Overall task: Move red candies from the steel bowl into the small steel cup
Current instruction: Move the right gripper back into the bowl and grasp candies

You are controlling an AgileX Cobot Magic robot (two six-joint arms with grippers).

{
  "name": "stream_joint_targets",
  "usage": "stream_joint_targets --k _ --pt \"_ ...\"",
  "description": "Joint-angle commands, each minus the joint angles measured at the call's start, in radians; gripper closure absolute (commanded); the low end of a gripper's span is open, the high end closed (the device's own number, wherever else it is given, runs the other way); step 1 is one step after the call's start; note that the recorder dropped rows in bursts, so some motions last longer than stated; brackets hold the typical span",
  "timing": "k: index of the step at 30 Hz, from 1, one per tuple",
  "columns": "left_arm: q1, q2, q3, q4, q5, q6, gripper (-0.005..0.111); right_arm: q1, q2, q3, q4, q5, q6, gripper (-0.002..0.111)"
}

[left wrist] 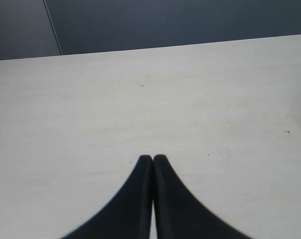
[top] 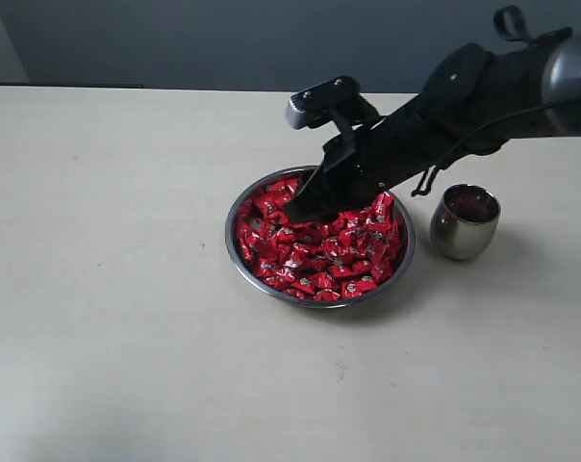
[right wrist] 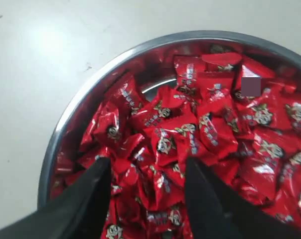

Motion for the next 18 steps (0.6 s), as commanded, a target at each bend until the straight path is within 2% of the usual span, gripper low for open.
stream_joint_targets --k 1,5,10,18 --pt "-0.008 -0.005 -0.008 0.002 -0.005 -0.002 0.106 0.039 0.034 -0.042 -0.045 0.023 -0.007 0.061" --pt "-0.008 -0.005 -0.008 0.002 -0.005 -0.002 0.106 0.064 0.019 -0.042 -0.124 0.088 0.064 0.061" --pt "-0.008 -0.005 -0.008 0.002 -0.005 -0.002 0.106 0.094 0.020 -0.042 -0.329 0.108 0.235 0.061" --pt "-0.008 -0.005 -0.008 0.002 -0.005 -0.002 0.106 0.121 0.065 -0.042 -0.360 0.052 0.308 0.061"
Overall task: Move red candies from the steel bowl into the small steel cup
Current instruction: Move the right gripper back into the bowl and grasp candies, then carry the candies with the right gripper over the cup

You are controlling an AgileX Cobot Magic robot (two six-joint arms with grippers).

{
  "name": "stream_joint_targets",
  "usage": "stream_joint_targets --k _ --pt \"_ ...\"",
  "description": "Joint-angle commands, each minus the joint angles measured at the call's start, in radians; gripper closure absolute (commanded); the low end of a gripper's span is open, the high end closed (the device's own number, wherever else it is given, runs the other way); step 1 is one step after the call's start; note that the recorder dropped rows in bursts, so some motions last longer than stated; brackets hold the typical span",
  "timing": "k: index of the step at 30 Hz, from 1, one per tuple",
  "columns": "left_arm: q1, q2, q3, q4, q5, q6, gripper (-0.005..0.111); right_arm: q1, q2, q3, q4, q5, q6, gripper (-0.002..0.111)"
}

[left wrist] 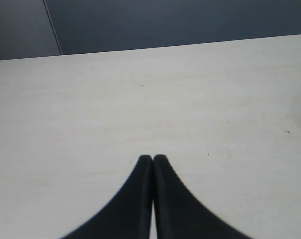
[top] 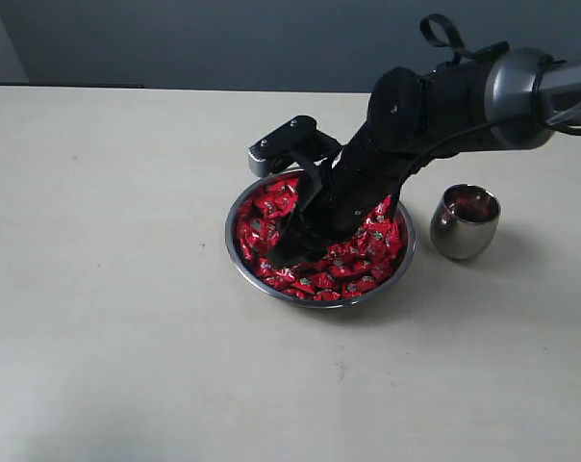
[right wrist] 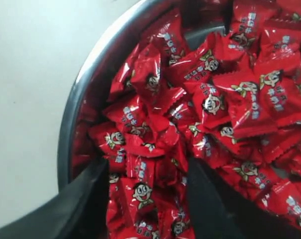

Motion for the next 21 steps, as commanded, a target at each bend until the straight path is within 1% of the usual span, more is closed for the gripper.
stream_joint_targets --k 1,5,6,7,8,12,21 --pt "-0.008 -0.005 -0.008 0.002 -0.005 -0.002 0.106 0.009 0.037 -0.006 -0.014 -0.045 0.030 0.061" --pt "-0.008 -0.005 -0.008 0.002 -0.005 -0.002 0.106 0.009 0.061 -0.006 -0.016 -0.075 0.037 0.061" --pt "-0.008 -0.005 -0.008 0.002 -0.005 -0.002 0.106 0.009 0.061 -0.006 -0.020 -0.079 0.037 0.063" --pt "-0.008 -0.005 -0.008 0.002 -0.005 -0.002 0.106 0.009 0.061 -0.006 -0.021 -0.082 0.037 0.067" --pt "-0.008 -0.005 -0.008 0.002 -0.005 -0.002 0.106 0.009 0.057 -0.006 -0.023 -0.085 0.037 0.075" --pt "-0.008 -0.005 -0.008 0.002 -0.005 -0.002 0.106 0.009 0.034 -0.006 -0.025 -0.066 0.037 0.108" --pt "-0.008 -0.005 -0.008 0.002 -0.005 -0.002 0.106 0.009 -0.087 -0.006 -0.058 0.022 0.058 0.108"
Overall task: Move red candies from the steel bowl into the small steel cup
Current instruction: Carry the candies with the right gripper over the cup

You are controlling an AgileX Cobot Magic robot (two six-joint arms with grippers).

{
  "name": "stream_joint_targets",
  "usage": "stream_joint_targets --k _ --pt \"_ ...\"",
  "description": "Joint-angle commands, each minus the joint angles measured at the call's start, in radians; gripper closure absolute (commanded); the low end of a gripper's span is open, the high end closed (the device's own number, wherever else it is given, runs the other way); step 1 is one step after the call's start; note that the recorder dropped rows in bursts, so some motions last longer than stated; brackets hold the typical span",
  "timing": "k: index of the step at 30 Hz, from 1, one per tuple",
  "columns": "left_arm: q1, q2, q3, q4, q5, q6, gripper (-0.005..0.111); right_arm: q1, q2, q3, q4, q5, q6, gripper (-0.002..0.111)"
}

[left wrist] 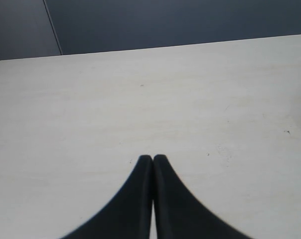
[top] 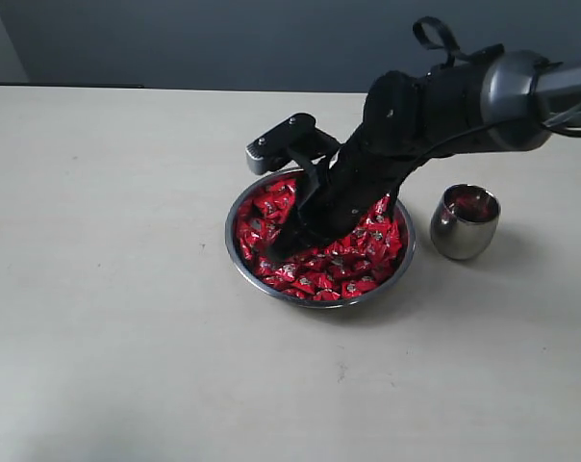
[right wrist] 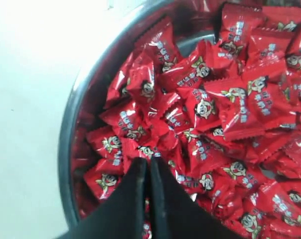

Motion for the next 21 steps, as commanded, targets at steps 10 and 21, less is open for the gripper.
stream_joint_targets --k 10,21 --pt "-0.008 -0.005 -0.008 0.002 -0.005 -0.002 0.106 -0.138 -0.237 -0.006 -0.171 0.092 0.181 0.108" --pt "-0.008 -0.005 -0.008 0.002 -0.005 -0.002 0.106 -0.498 -0.222 0.182 -0.115 -0.046 0.179 0.108"
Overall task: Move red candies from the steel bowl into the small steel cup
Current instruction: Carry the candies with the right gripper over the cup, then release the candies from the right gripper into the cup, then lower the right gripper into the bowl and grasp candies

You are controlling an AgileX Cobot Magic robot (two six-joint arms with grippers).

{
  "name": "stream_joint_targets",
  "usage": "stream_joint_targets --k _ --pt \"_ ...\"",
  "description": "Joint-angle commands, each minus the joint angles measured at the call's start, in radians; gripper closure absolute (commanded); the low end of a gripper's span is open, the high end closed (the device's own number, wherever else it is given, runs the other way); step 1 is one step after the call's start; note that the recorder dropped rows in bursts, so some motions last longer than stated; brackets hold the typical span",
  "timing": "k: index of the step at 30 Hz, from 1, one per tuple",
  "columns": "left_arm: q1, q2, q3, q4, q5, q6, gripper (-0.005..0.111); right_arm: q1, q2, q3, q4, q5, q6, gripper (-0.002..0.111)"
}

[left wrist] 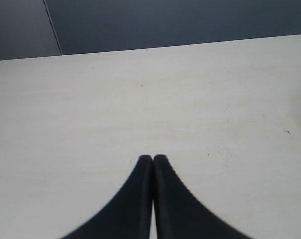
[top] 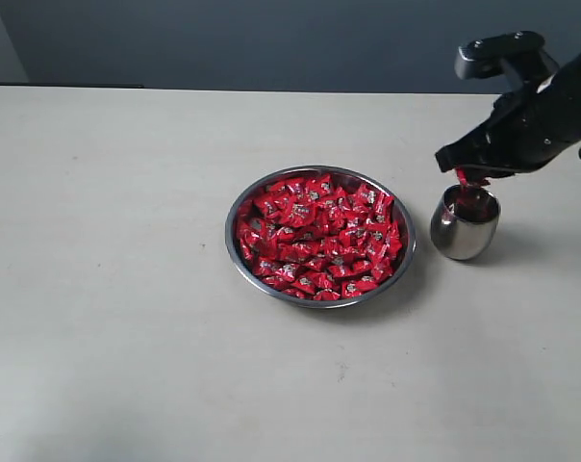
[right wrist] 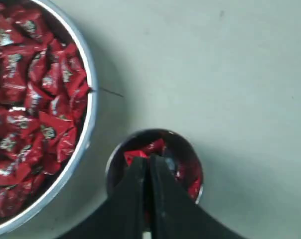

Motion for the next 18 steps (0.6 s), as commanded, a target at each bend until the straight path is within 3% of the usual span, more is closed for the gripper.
stream_joint_targets --k 1,5,6,9,10,13,18 --pt "-0.008 -0.005 -0.008 0.002 -0.005 -0.002 0.106 -0.037 0.035 0.035 0.023 -0.055 -0.007 0.108" --pt "-0.008 -0.005 -0.008 0.002 -0.005 -0.002 0.106 -0.037 0.076 0.035 0.025 -0.067 -0.007 0.106" --pt "-0.008 -0.005 -0.008 0.002 -0.005 -0.002 0.106 -0.037 0.080 0.035 0.025 -0.069 -0.007 0.100" --pt "-0.008 -0.005 -0.008 0.002 -0.005 -0.002 0.106 -0.037 0.063 0.035 0.032 -0.081 -0.009 0.068" --pt "-0.008 -0.005 -0.008 0.002 -0.005 -0.002 0.106 -0.037 0.050 0.035 0.032 -0.083 -0.009 0.065" --pt "-0.008 -0.005 -0.008 0.002 -0.005 -0.002 0.106 -0.035 0.009 0.035 0.057 -0.090 -0.011 0.068" --pt "-0.008 -0.005 -0.008 0.002 -0.005 -0.002 0.106 0.045 -0.044 0.035 0.188 -0.099 -0.113 0.088"
